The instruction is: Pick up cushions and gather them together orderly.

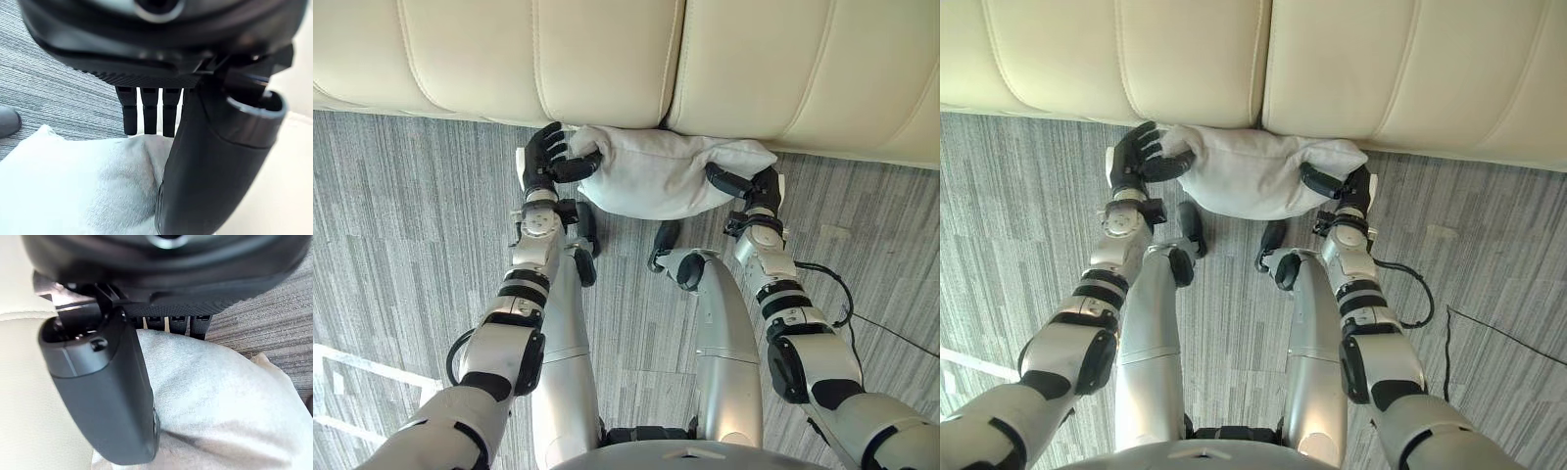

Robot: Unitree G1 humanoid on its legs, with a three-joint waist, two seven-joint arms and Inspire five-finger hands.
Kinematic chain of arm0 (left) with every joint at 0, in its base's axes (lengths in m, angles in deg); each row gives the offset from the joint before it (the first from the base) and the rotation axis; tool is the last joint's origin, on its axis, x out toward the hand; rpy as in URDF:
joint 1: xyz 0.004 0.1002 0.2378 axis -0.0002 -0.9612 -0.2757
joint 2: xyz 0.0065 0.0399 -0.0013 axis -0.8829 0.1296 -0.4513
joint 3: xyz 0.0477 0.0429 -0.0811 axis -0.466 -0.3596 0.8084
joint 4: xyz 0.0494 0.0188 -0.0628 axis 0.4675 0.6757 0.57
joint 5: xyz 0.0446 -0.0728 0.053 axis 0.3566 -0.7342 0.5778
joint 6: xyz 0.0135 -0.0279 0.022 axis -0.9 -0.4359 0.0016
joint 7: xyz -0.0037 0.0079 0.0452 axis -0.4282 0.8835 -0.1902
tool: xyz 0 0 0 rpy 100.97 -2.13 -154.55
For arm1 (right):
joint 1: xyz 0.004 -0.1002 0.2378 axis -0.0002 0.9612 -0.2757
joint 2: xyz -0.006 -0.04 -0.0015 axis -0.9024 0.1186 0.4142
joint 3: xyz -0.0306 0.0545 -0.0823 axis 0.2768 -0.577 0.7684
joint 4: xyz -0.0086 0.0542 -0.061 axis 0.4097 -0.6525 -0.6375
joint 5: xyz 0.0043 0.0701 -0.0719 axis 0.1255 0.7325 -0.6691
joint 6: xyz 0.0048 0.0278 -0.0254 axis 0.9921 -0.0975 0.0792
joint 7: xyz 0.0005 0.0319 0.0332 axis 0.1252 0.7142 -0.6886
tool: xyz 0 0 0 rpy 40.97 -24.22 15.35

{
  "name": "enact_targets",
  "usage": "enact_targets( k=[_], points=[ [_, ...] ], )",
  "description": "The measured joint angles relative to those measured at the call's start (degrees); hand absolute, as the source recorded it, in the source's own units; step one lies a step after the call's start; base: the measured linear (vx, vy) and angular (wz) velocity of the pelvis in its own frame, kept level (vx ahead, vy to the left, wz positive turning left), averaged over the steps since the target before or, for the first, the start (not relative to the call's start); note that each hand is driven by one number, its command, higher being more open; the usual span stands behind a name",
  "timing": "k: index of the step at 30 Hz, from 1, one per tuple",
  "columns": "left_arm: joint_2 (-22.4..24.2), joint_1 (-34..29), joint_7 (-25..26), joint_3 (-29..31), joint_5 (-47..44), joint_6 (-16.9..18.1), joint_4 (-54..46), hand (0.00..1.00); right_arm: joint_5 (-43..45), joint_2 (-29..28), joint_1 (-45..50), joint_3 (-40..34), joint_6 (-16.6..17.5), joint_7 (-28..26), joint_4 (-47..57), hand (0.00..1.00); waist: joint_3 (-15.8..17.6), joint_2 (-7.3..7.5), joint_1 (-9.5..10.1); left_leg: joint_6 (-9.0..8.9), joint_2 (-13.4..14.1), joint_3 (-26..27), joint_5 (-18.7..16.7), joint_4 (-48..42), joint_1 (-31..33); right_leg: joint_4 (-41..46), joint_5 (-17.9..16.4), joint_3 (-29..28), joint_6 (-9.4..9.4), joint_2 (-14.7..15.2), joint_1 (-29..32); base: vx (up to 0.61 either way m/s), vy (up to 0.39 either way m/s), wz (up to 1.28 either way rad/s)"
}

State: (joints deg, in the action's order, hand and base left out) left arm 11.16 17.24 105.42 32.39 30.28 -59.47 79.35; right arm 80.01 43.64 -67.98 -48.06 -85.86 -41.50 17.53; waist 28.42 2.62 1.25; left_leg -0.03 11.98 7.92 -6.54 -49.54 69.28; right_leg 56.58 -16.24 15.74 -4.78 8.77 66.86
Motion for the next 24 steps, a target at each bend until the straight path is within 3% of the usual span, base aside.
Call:
enact_targets(
  k=[7, 15, 19, 22, 24],
  points=[
    [0.39, -3.86, 0.89, -4.0, -0.08, -0.6, -6.04, 0.0, 0.03, -1.18, 6.83, 0.64, -0.07, 0.71, 9.04, 0.0, -0.03, 0.0, -0.27, -0.14, -0.42, 0.2, 0.43, 1.81, -6.04, -2.15, 0.55, 0.39, -0.52, -0.2, -6.03, -0.02, 0.016, 0.0],
    [1.19, -15.53, 0.92, -8.91, -1.63, 2.05, -22.01, 0.0, -0.25, -3.04, 23.02, 0.65, 0.66, 1.77, 30.08, 0.0, -0.38, -0.05, -0.81, -0.44, -1.19, 3.03, 1.15, 11.42, -24.44, -12.04, 2.38, -0.7, 1.13, -1.52, -23.0, 0.06, 0.023, -0.11],
    [4.59, -29.65, 0.52, -9.52, -3.49, 3.85, -31.29, 0.0, -6.35, -3.1, 36.68, 2.05, 1.46, 1.66, 42.57, 0.0, -5.3, -0.03, -0.91, -0.97, -1.29, 4.86, 0.51, 16.9, -35.59, -18.77, 3.05, -1.01, 2.23, -2.81, -33.82, 0.15, 0.045, -0.17],
    [5.01, -36.34, 0.14, -9.83, -4.04, 3.92, -34.71, 0.0, -9.45, -3.08, 42.5, 3.17, 1.85, 0.91, 47.56, 0.0, -7.85, 0.15, -0.95, -1.39, -1.27, 6.28, 0.23, 20.01, -41.26, -21.72, 3.02, -1.84, 2.4, -3.45, -38.68, 0.16, 0.001, -0.23],
    [4.98, -42.87, -0.55, -10.12, -4.25, 4.02, -38.1, 0.0, -12.78, -3.14, 48.61, 4.39, 2.52, 0.03, 51.55, 0.0, -11.29, 0.22, -0.96, -2.07, -1.26, 7.59, -0.19, 22.77, -45.96, -24.48, 2.99, -2.6, 2.63, -4.32, -42.62, 0.15, -0.005, -0.24]
  ],
)
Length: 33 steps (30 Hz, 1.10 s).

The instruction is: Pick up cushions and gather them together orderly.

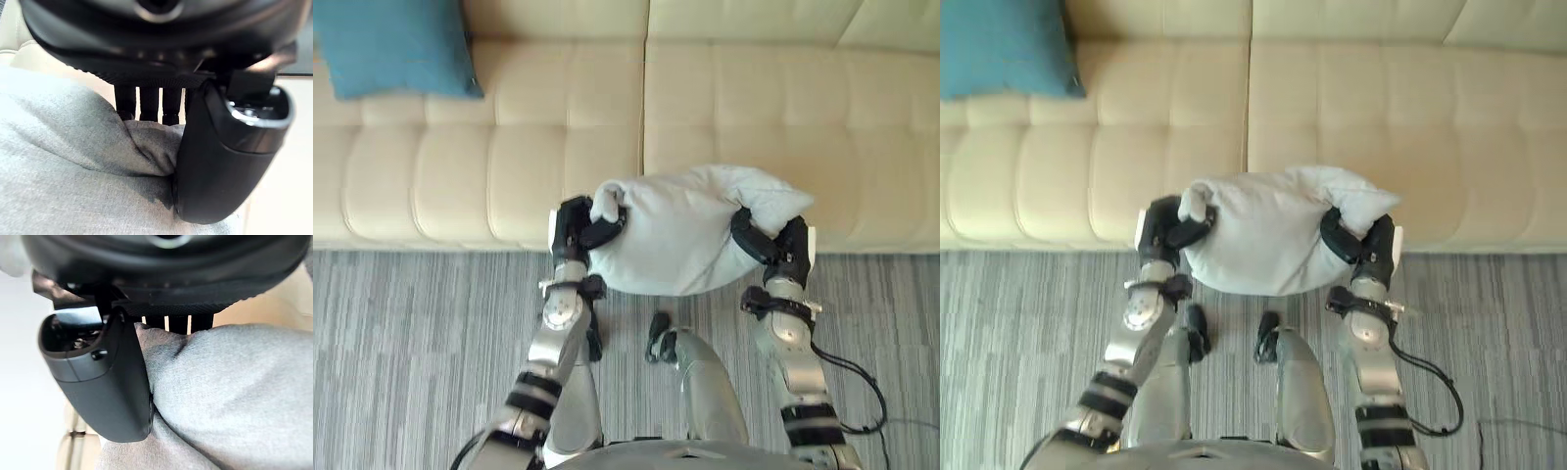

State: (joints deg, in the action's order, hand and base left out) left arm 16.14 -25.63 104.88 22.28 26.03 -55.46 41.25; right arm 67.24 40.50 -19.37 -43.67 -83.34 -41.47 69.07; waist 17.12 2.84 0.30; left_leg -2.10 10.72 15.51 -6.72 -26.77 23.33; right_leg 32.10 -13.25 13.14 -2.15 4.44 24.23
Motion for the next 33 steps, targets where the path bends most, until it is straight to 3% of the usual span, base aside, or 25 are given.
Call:
enact_targets(
  k=[3, 8, 10, 11, 14, 16, 17, 19, 21, 22, 23, 26, 29, 30, 33],
  points=[
    [-0.12, -5.14, -0.51, -1.54, -0.02, 0.79, -1.21, 0.0, -3.31, -0.5, 4.79, 0.11, 0.44, -0.92, 1.02, 0.0, -4.07, -0.32, -0.18, -0.73, -0.3, 1.36, 0.23, 3.92, -4.87, -3.13, 0.0, -0.96, 0.0, -0.77, -3.66, 0.16, -0.024, -0.21],
    [-0.11, -9.01, -1.49, -2.28, 0.01, 0.79, -1.2, 0.0, -6.55, 0.24, 7.64, 0.39, 0.42, -1.51, 0.98, 0.0, -5.95, -1.83, -0.7, -0.98, -0.02, 1.02, 0.21, 5.01, -8.98, -4.83, 0.01, -2.04, -0.02, -1.9, -7.58, 0.12, -0.035, -0.16],
    [-0.11, -10.12, -1.5, -2.39, 0.0, 0.69, -1.18, 0.0, -7.93, 0.43, 8.53, 0.72, 0.37, -1.51, 0.99, 0.0, -5.94, -1.85, -0.68, -0.97, 0.98, 0.16, 0.21, 0.67, -8.89, -4.89, -0.06, -2.3, -0.1, -2.29, -9.55, 0.07, -0.067, -0.23],
    [-0.11, -11.39, -1.49, -2.87, -0.09, 0.68, -1.18, 0.0, -9.05, 0.47, 9.67, 0.96, 0.36, -1.47, 1.03, 0.0, -5.94, -1.9, -0.63, -0.92, 1.9, -1.65, 0.24, -5.61, -8.4, -4.84, -0.48, -2.46, -0.24, -2.63, -12.06, 0.06, -0.073, -0.27],
    [0.0, -12.82, -1.5, -4.74, -0.15, 0.65, -1.18, 0.0, -9.78, 2.31, 12.16, 1.0, 0.35, -0.64, 3.32, 0.0, -7.57, -2.8, -0.55, -0.78, 3.05, -3.95, 0.19, -15.9, -5.73, -3.11, -3.96, -3.27, -1.27, -2.68, -14.29, 0.06, -0.033, -0.17],
    [-0.02, -12.76, -1.5, -5.3, -0.15, 0.61, -1.19, 0.0, -9.79, 2.75, 12.23, 0.96, 0.23, -0.07, 4.23, 0.0, -7.88, -3.08, -0.53, -0.68, 2.88, -4.38, -1.63, -16.42, -5.08, -3.13, -4.23, -3.7, -1.59, -2.72, -14.21, 0.05, 0.034, -0.08],
    [0.02, -12.82, -1.5, -5.92, -0.15, 0.5, -1.18, 0.0, -9.81, 2.76, 12.22, 0.92, -0.08, 0.29, 5.24, 0.0, -8.05, -3.13, -0.38, -0.69, 1.66, -4.84, -5.0, -15.22, -4.98, -3.16, -4.67, -4.15, -2.36, -2.7, -14.32, 0.04, 0.048, -0.07],
    [-0.05, -13.25, -1.5, -6.14, -0.14, 0.22, -1.17, 0.0, -9.84, 2.76, 12.08, 0.91, -0.24, 0.34, 5.7, 0.0, -8.9, -2.92, -0.16, -1.36, -0.76, -5.4, -7.66, -11.5, -4.26, -3.72, -4.89, -4.64, -2.72, -2.52, -14.56, 0.08, 0.095, -0.11],
    [-0.11, -13.32, -1.5, -6.19, -0.13, 0.18, -1.17, 0.0, -9.85, 2.85, 11.61, 0.92, -0.29, 0.34, 5.68, 0.0, -9.13, -2.94, 0.32, -1.31, -3.49, -6.14, -7.5, -5.4, -4.32, -4.36, -4.81, -5.32, -1.74, -2.45, -15.26, 0.14, 0.163, -0.24],
    [-0.19, -13.38, -1.5, -6.31, -0.12, 0.17, -1.14, 0.0, -9.85, 2.95, 11.4, 0.92, -0.31, 0.33, 5.54, 0.0, -9.79, -3.36, 0.97, -0.21, -4.89, -7.55, -4.19, -1.62, -5.01, -3.71, -5.31, -6.31, -0.32, -2.79, -15.15, 0.2, 0.205, -0.44],
    [-0.95, -13.43, -1.5, -6.37, -0.13, -0.12, -0.55, 0.0, -9.85, 2.42, 11.16, 1.12, -0.5, 0.21, 4.34, 0.0, -10.9, -2.44, 1.16, 0.78, -5.72, -6.66, -3.88, -1.29, -6.28, -3.52, -5.61, -7.64, 0.91, -2.04, -15.46, 0.23, 0.21, -0.38],
    [-1.47, -13.47, -1.65, -6.38, -0.11, -0.44, -0.31, 0.0, -9.88, 2.63, 10.15, 1.26, -0.53, 0.07, 2.06, 0.0, -12.23, -1.58, 0.66, 2.17, -7.97, -5.07, -4.72, 0.9, -9.0, -2.26, -5.79, -8.72, 3.78, 0.33, -16.32, 0.21, 0.148, -0.13],
    [-2.84, -13.89, -2.26, -6.41, -0.08, -0.81, 0.91, 0.0, -9.96, 2.61, 7.71, 1.39, -0.53, -1.13, -3.34, 0.0, -12.38, -1.08, 0.6, 3.48, -10.0, -3.37, -5.52, 3.57, -14.63, 9.96, -4.24, -8.65, 8.41, 3.72, -13.57, 0.2, 0.129, -0.17],
    [-3.39, -14.65, -2.4, -6.41, 0.06, -0.86, 0.96, 0.0, -9.96, 2.61, 7.44, 1.57, -0.53, -1.71, -5.46, 0.0, -12.42, -1.05, 0.29, 4.01, -10.21, -3.39, -5.84, 4.59, -16.8, 15.28, -2.37, -8.11, 8.73, 4.95, -11.95, 0.19, 0.064, -0.06],
    [-3.99, -15.17, -2.42, -5.98, 0.12, -0.87, 1.31, 0.0, -10.38, 2.61, 7.24, 2.26, -0.55, -2.76, -8.02, 0.0, -12.6, -0.95, 0.16, 4.13, -9.98, -4.06, -5.91, 6.37, -18.66, 17.83, -5.58, -6.67, 3.54, 7.33, -8.91, 0.16, -0.038, 0.07]
  ],
)
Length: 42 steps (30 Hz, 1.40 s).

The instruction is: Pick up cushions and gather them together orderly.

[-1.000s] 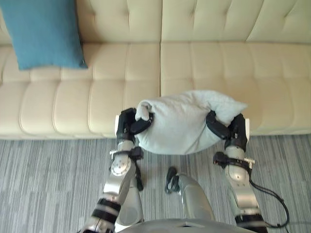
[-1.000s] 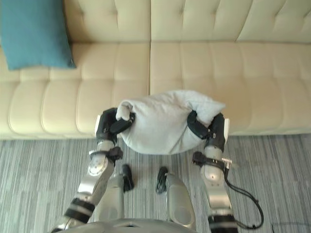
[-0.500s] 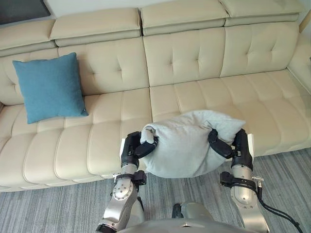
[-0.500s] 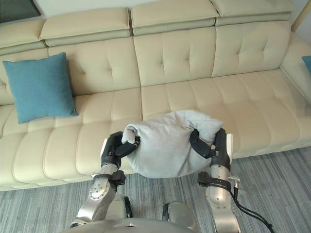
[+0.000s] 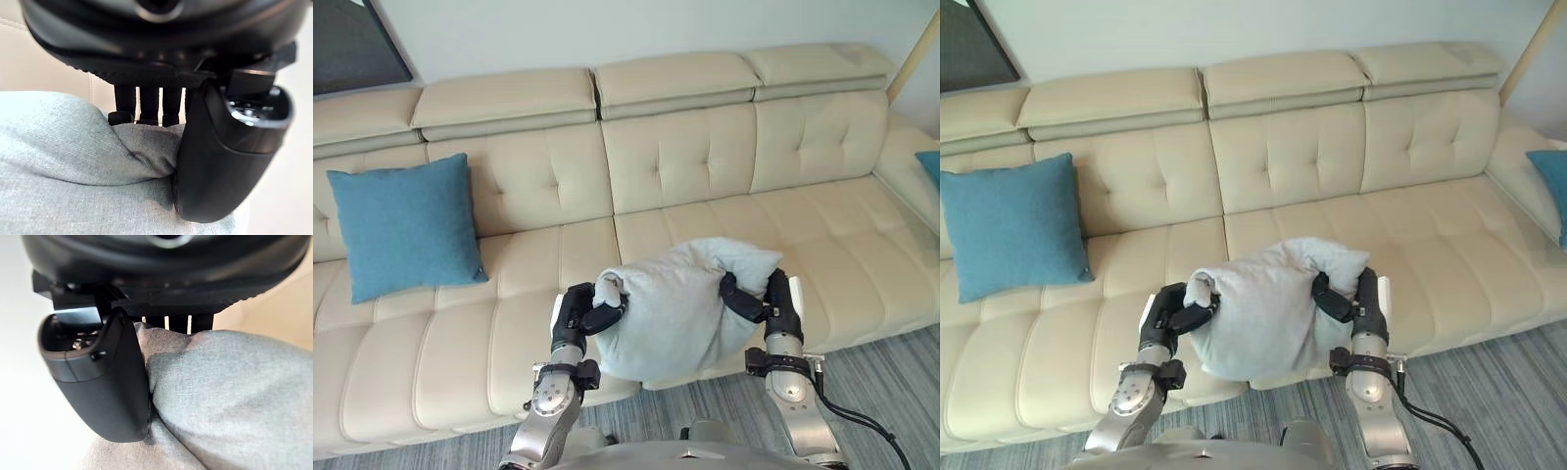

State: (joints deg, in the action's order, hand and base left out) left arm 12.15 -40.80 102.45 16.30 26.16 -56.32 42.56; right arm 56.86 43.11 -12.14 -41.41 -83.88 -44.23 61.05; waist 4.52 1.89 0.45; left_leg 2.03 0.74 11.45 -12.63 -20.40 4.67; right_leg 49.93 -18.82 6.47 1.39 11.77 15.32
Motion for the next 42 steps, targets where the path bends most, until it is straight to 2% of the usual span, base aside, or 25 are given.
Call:
enact_targets(
  k=[1, 2, 3, 4, 5, 6, 7, 8, 9, 12, 19, 21, 26, 29, 31, 33, 42],
  points=[
    [-0.02, 0.0, 0.01, 0.07, 0.0, 0.0, 0.0, 0.0, -0.57, 0.02, -0.14, 0.02, 0.0, -0.12, -0.19, 0.0, 0.02, -0.03, -0.06, -0.17, 0.16, -0.23, 0.1, 0.23, 0.04, -1.23, -0.29, -0.13, -0.06, 0.39, 0.89, 0.09, -0.107, 0.15],
    [-0.12, 0.01, 0.01, 0.07, 0.0, -0.03, 0.01, 0.0, -0.89, 0.09, -0.24, 0.02, -0.05, -0.4, -0.37, 0.0, 0.12, -0.27, -0.37, -0.64, 0.82, -1.03, 0.37, 0.44, 0.23, -5.76, -0.29, -1.41, -0.06, 0.32, 2.27, 0.14, -0.244, 0.24],
    [-0.17, 0.01, 0.0, 0.06, 0.0, -0.04, 0.03, 0.0, -1.16, 0.15, -0.24, 0.0, -0.12, -0.44, -0.43, 0.0, 0.13, -0.25, -0.94, -1.12, 1.24, -1.98, 0.57, 0.29, 0.46, -12.17, 0.75, -3.22, 0.83, -0.21, 2.59, 0.14, -0.281, 0.27],
    [-0.25, 0.01, -0.01, 0.06, 0.03, -0.04, 0.03, 0.0, -1.29, 0.15, -0.23, 0.01, -0.13, -0.43, -0.44, 0.0, 0.05, 0.0, -1.06, -1.83, 1.06, -2.41, 0.49, 0.0, 0.66, -15.17, 2.22, -3.79, 1.29, -0.48, 2.27, 0.14, -0.33, 0.39],
    [0.1, 0.5, -0.16, -0.05, 0.36, -0.25, 0.81, 0.0, -1.66, 0.49, -0.55, -0.1, -0.13, -0.34, -0.86, 0.0, -0.05, -0.24, -1.62, -4.32, 1.31, -4.35, -0.65, -1.25, 1.27, -19.35, 6.52, -3.99, 3.27, -1.04, 1.35, 0.11, -0.275, 0.26],
    [0.48, 0.49, -0.18, -0.17, 0.4, -0.82, 0.87, 0.0, -1.67, 1.1, -0.87, -0.12, -0.22, -0.3, -1.35, 0.0, -0.24, -0.81, -1.48, -4.58, 2.16, -5.3, -0.69, -1.09, 1.51, -20.03, 6.71, -3.45, 2.88, -1.93, 1.03, 0.11, -0.306, 0.17],
    [0.85, 0.5, -0.62, -0.66, 0.75, -1.05, 0.86, 0.0, -1.66, 2.28, -1.25, -0.21, -0.43, -0.04, -1.44, 0.0, -0.39, -2.17, -1.1, -5.25, 4.02, -6.14, -0.31, 0.15, 1.21, -21.52, 7.28, -2.54, 1.93, -3.86, 0.43, 0.07, -0.227, 0.0],
    [1.12, 0.5, -0.94, -0.68, 0.77, -1.08, 0.86, 0.0, -1.66, 2.62, -1.25, -0.27, -0.51, 0.15, -1.42, 0.0, -0.52, -2.36, -1.02, -5.53, 4.48, -6.46, -0.04, 1.18, 0.85, -22.13, 7.4, -1.94, 1.74, -4.34, 0.07, 0.06, -0.202, 0.04],
    [1.63, 0.45, -1.27, -0.72, 0.8, -1.12, 0.86, 0.0, -1.63, 2.7, -1.25, -0.64, -0.78, 0.26, -1.4, 0.0, -0.61, -2.5, -1.0, -6.69, 5.22, -7.12, 0.84, 3.16, -0.05, -23.66, 7.78, -1.08, 1.12, -5.27, -0.95, 0.05, -0.17, 0.16],
    [2.05, 0.48, -1.41, -0.61, 0.8, -1.12, 0.85, 0.0, -1.6, 2.62, -1.24, -0.74, -0.89, 0.34, -0.25, 0.0, -0.91, -2.03, -0.9, -7.21, 5.92, -8.56, 2.63, 6.6, -1.09, -26.09, 8.32, 0.72, 0.31, -6.07, -2.66, 0.02, -0.114, 0.19],
    [1.8, 1.79, -0.51, 0.04, 1.09, -1.12, 0.55, 0.0, -1.64, 1.65, -1.92, -0.74, -0.89, 0.49, 2.92, 0.0, -2.7, -2.25, 0.17, -7.68, 4.97, -10.96, 5.6, 10.46, -1.68, -29.66, 9.87, 2.77, 0.78, -5.64, -4.62, 0.03, 0.002, 0.23],
    [1.19, 4.97, 1.52, 0.06, 2.71, -1.13, 0.56, 0.0, -1.63, 1.08, -3.84, -0.66, -0.94, 1.32, 2.85, 0.0, -2.76, -2.27, 0.7, -7.5, 4.56, -11.38, 6.87, 11.63, -1.49, -30.86, 10.66, 2.94, 0.94, -5.37, -4.7, -0.02, 0.02, 0.12],
    [-0.08, 13.93, 6.29, 0.21, 4.43, -1.12, 0.57, 0.0, -0.41, -0.59, -11.17, -0.44, -0.95, 5.56, 0.65, 0.0, -2.68, -2.41, 0.58, -7.54, 4.51, -13.62, 10.12, 15.24, -0.45, -33.93, 12.66, 5.16, 0.43, -5.43, -4.93, -0.09, -0.014, 0.22],
    [-0.08, 19.32, 9.33, 0.49, 5.23, -1.12, 0.74, 0.0, -0.29, -0.95, -18.25, -0.37, -0.94, 8.53, -2.42, 0.0, -2.11, -2.66, 0.71, -7.61, 4.59, -14.04, 12.34, 16.76, 2.45, -34.71, 14.29, 5.69, 0.06, -5.51, -1.8, -0.11, -0.028, 0.13],
    [-0.06, 25.3, 12.38, 0.47, 5.51, -1.12, 1.83, 0.0, -0.32, -1.14, -24.26, -0.17, -0.95, 12.09, -4.31, 0.0, 0.53, -2.78, 0.88, -7.89, 4.5, -14.41, 13.9, 17.16, 4.77, -34.06, 15.18, 6.01, -0.23, -5.33, 0.81, -0.11, -0.034, 0.1],
    [-0.04, 29.26, 14.3, 0.49, 5.54, -1.19, 2.98, 0.0, -0.31, -1.72, -27.41, -0.12, -1.07, 14.27, -5.01, 0.0, 1.38, -2.64, 0.98, -8.15, 4.28, -14.93, 14.76, 17.01, 7.19, -32.48, 15.19, 6.3, -0.29, -4.84, 3.54, -0.09, -0.052, 0.14],
    [-0.75, 48.26, 20.38, 2.83, 7.09, -1.38, 6.96, 0.0, 4.46, -2.52, -41.18, -0.65, -1.45, 20.99, -5.63, 0.0, 5.54, -2.25, 1.6, -8.45, 3.9, -14.44, 14.79, 12.27, 16.79, -27.68, 15.3, 5.92, -0.9, -3.51, 13.21, -0.06, -0.045, 0.02]
  ],
)
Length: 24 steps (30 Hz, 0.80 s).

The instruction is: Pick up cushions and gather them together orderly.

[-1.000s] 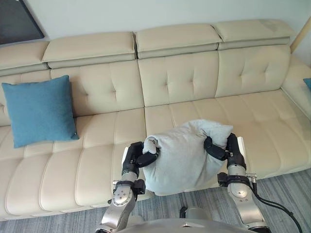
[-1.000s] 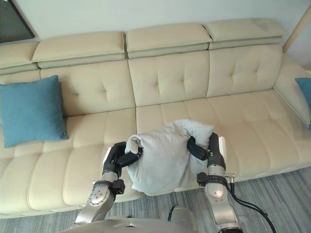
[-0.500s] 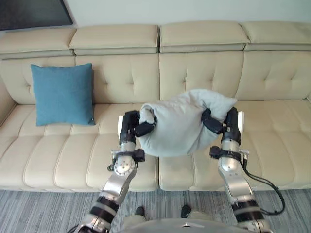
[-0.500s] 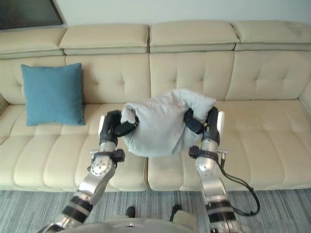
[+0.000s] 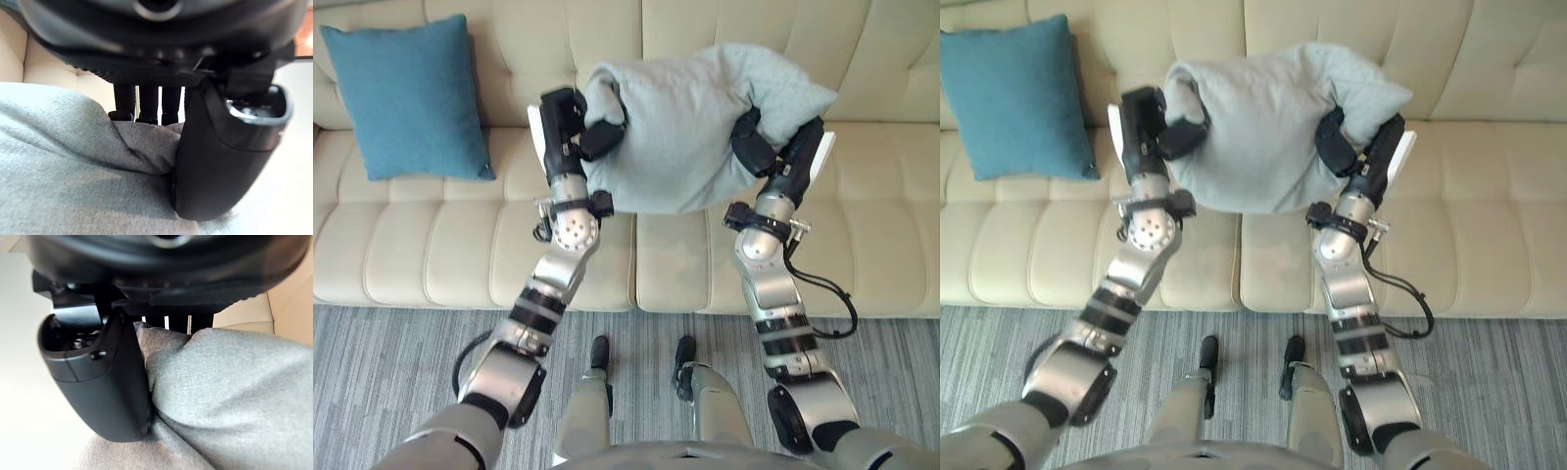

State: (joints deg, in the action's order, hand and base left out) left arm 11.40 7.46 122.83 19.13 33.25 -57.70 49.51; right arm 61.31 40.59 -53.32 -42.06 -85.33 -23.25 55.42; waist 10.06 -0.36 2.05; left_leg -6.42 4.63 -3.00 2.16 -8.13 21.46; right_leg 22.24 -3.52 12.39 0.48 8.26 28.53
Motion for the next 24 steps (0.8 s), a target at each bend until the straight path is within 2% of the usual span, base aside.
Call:
enact_targets(
  k=[2, 5, 6, 8, 9, 10, 11, 15, 18, 24],
  points=[
    [-1.37, 4.4, 0.33, 0.11, 0.01, -0.01, 2.32, 0.0, 1.62, -0.03, -3.77, -0.45, 0.01, 0.42, -2.26, 0.0, 0.45, 0.1, 0.07, -0.07, 0.04, 0.26, 0.07, -0.53, 1.8, 0.49, 0.2, -0.2, -0.26, 0.01, 1.92, -0.02, -0.044, -0.04],
    [-2.13, 12.16, 0.24, 1.17, 0.49, -0.03, 7.84, 0.0, 4.05, -0.13, -10.66, -2.32, 0.04, 0.42, -7.82, 0.0, 2.95, 0.0, 0.32, -0.41, 0.19, 0.26, 0.41, -1.09, 3.89, 0.62, 0.64, -0.23, -0.63, -0.13, 3.88, 0.01, -0.043, 0.0],
    [-2.13, 12.4, 0.22, 1.24, 0.49, -0.04, 8.03, 0.0, 4.12, -0.13, -10.89, -2.35, 0.04, 0.42, -8.01, 0.0, 3.07, -0.01, 0.32, -0.43, 0.19, 0.26, 0.43, -1.09, 3.9, 0.62, 0.67, -0.23, -0.65, -0.13, 3.9, 0.0, 0.0, 0.0],
    [-2.49, 17.33, 0.16, 2.27, 0.49, -0.3, 12.75, 0.0, 5.69, -0.21, -14.83, -2.49, 0.08, 0.43, -11.24, 0.0, 5.05, -0.07, 0.32, -0.87, 0.38, 0.27, 0.81, -1.06, 5.88, 0.39, 1.19, -0.28, -0.92, -0.38, 5.84, 0.01, -0.017, -0.01],
    [-2.67, 18.95, -0.01, 2.69, 0.49, -0.8, 14.29, 0.0, 6.49, -0.3, -16.4, -2.56, 0.08, 0.42, -13.0, 1.0, 5.99, -0.1, 0.33, -0.94, 0.5, 0.27, 0.91, -1.06, 6.62, 0.29, 1.46, -0.26, -1.0, -0.49, 6.57, 0.04, -0.034, -0.01],
    [-2.63, 19.51, -0.11, 2.93, 0.49, -1.09, 14.76, 1.0, 6.7, -0.34, -16.92, -2.67, 0.08, 0.41, -13.67, 1.0, 6.53, -0.1, 0.33, -0.99, 0.53, 0.27, 0.95, -1.05, 6.71, 0.2, 1.54, -0.26, -1.04, -0.54, 6.65, 0.05, -0.034, 0.0],
    [-2.59, 20.42, -0.38, 3.62, 0.48, -1.24, 15.85, 1.0, 7.59, -0.56, -17.77, -3.07, 0.08, 0.34, -14.69, 1.0, 7.82, -0.19, 0.3, -1.09, 0.6, 0.32, 1.01, -1.05, 6.84, 0.1, 1.62, -0.21, -1.07, -0.57, 6.69, 0.05, -0.026, 0.02],
    [-2.12, 22.28, -0.27, 4.71, 0.42, -1.36, 17.97, 1.0, 9.38, -0.75, -19.39, -3.93, 0.76, -0.14, -15.08, 1.0, 9.42, -0.2, 0.32, -1.1, 0.9, 0.49, 1.02, -1.05, 7.69, -0.14, 1.69, -0.16, -1.1, -0.57, 7.33, 0.05, -0.03, 0.03],
    [-1.91, 23.0, -0.16, 6.68, 0.39, -1.35, 18.68, 1.0, 10.79, -0.55, -20.54, -3.99, 1.09, -0.45, -15.08, 1.0, 9.45, -0.19, 0.32, -1.11, 0.92, 0.81, 1.01, -1.04, 7.75, -0.53, 1.79, -0.17, -1.07, -0.57, 7.2, 0.01, -0.005, 0.01],
    [-2.76, 25.85, -0.18, 6.85, 0.33, -1.35, 20.52, 1.0, 11.99, 0.55, -22.5, -4.55, 2.63, -0.82, -15.2, 1.0, 9.59, -0.2, 0.52, -0.96, 0.96, 0.84, 1.4, -0.74, 8.86, -2.99, 3.24, -0.04, -0.79, -0.87, 7.2, 0.0, 0.0, 0.0]
  ],
)
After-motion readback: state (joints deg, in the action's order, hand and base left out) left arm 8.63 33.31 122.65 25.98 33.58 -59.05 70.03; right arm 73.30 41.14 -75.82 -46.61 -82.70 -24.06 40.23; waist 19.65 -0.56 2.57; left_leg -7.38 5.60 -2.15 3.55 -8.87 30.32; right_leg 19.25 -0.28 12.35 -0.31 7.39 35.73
